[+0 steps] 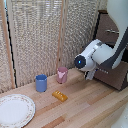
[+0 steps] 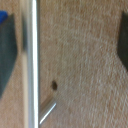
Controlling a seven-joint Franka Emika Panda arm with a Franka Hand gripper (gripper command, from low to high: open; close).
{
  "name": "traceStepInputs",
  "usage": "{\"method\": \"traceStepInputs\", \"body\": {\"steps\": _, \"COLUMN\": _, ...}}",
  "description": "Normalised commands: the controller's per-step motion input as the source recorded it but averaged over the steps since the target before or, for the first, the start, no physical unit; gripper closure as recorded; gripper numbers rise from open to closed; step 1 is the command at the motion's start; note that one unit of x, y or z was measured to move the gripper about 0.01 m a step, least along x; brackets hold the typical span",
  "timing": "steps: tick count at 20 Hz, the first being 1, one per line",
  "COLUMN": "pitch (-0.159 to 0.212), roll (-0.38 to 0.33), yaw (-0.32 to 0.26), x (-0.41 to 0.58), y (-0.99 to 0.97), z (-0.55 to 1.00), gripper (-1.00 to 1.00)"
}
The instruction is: Please adjust your gripper to match the height of the lower drawer handle. Progress your gripper onward until it happens to touch the drawer handle. Now, firmly take hold of it with your gripper, then steadily retract it to swing the drawer wide open.
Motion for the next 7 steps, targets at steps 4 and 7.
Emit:
{"method": "traceStepInputs", "body": {"steps": 4, "pitch": 0.088, "roll": 0.299, "yaw": -0.110, "x": 0.070, "y": 0.40, "z": 0.17, "gripper": -1.00}}
{"method": "traceStepInputs", "body": {"steps": 7, "pitch": 0.056, "roll": 0.298, "yaw": -0.130, "x": 0.116, "y": 0.40, "z": 0.18, "gripper": -1.00}}
